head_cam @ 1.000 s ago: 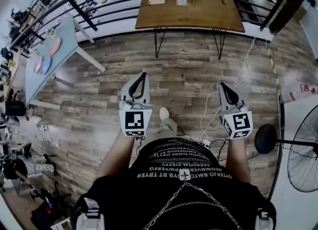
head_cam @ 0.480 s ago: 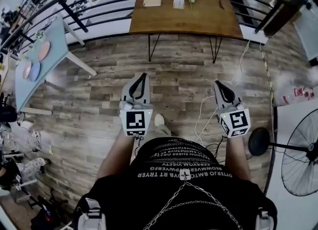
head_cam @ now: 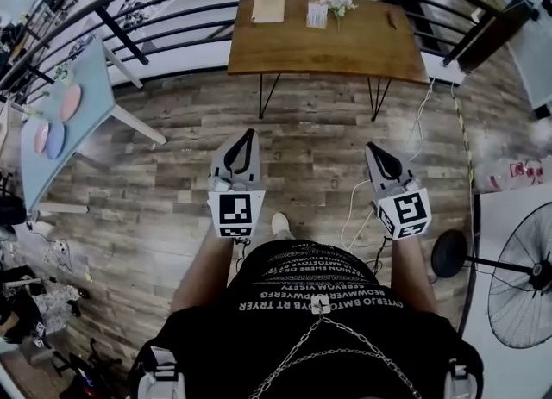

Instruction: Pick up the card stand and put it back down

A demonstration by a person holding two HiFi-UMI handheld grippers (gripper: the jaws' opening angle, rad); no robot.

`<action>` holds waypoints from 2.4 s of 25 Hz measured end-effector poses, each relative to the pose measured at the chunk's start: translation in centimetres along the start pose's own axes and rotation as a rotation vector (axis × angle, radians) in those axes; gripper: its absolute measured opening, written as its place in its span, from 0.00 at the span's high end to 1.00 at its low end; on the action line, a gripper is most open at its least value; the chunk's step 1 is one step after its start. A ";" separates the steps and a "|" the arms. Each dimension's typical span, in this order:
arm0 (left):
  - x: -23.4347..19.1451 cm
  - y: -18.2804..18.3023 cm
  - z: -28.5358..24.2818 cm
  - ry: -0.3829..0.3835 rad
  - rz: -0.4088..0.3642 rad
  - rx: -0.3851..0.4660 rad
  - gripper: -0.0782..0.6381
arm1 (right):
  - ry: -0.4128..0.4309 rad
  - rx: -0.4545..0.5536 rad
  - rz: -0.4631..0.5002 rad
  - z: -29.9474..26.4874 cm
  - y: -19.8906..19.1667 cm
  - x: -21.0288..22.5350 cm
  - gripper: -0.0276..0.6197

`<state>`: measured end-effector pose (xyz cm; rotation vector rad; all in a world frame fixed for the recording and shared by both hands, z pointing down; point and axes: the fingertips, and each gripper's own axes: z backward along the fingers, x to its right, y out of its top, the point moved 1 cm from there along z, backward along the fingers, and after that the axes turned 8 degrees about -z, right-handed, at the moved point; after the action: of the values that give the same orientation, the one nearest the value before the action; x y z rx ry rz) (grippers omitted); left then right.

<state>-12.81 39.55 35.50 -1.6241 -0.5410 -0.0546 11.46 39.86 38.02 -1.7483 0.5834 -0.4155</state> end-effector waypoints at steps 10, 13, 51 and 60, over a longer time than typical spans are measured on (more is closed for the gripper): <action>-4.1 -2.0 -3.6 -0.079 0.043 0.019 0.85 | -0.039 -0.041 0.020 -5.6 1.4 -1.4 0.93; -3.9 -2.6 -4.5 -0.119 0.054 0.023 0.85 | -0.049 -0.039 0.038 -5.9 1.9 -1.8 0.93; -5.2 -2.1 -19.8 -0.095 -0.006 -0.047 0.85 | -0.001 -0.020 -0.059 -17.9 2.5 12.1 0.93; -5.4 -0.3 -24.7 -0.079 0.002 -0.043 0.85 | 0.014 -0.020 -0.064 -20.0 3.3 15.9 0.93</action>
<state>-10.85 14.45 37.38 -1.6740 -0.6023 -0.0001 12.63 14.13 39.39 -1.7881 0.5438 -0.4686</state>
